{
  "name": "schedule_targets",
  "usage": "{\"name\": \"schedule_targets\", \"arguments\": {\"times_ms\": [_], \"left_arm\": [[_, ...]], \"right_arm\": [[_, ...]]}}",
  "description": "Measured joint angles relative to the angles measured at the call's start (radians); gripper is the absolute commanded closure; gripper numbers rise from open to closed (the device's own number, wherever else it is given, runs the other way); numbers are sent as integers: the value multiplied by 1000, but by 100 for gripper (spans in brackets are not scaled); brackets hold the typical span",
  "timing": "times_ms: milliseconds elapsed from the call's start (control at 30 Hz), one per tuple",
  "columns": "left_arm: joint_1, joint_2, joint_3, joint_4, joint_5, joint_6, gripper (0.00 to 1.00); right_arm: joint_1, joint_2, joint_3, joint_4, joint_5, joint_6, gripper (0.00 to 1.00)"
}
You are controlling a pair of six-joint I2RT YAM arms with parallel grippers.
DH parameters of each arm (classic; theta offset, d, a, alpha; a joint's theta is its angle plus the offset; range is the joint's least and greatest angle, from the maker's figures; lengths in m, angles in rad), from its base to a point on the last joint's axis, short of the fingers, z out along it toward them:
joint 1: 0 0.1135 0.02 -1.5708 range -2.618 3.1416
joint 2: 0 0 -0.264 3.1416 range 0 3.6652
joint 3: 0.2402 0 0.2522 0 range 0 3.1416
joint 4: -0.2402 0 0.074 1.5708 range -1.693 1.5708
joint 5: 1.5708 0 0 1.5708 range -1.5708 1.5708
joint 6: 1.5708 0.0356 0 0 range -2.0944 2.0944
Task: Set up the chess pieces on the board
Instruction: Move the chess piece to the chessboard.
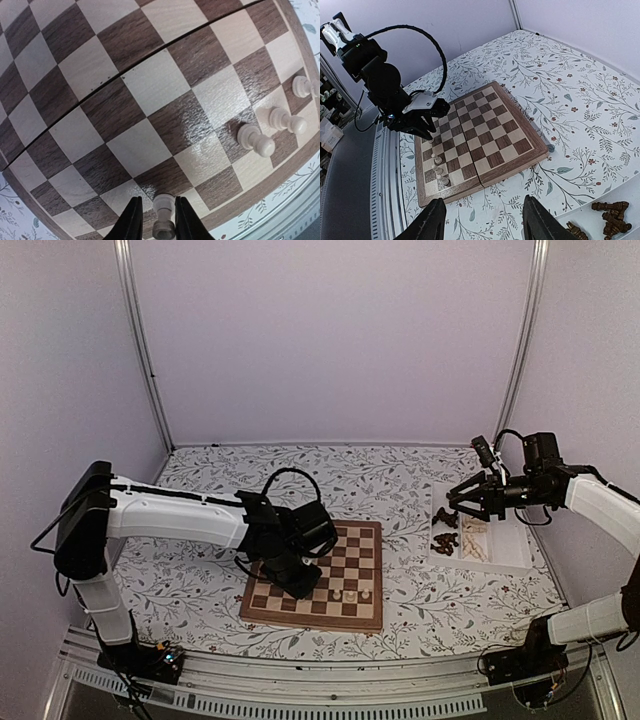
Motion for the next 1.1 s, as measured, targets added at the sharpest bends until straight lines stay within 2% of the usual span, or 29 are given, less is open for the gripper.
{"name": "schedule_targets", "arguments": {"times_ms": [233,400,767,1100], "left_arm": [[0,-4,-3,-20,1,-21,90],[0,-60,-46,-47,-8,-44,91],[0,-277,-254,-113,-19,-146,91],[4,-288,-268,-114,-62,-174,91]], "right_arm": [[0,0,0,0,0,-8,44],[0,0,0,0,0,-9,45],[0,0,0,0,0,-10,45],[0,0,0,0,0,-10,45]]}}
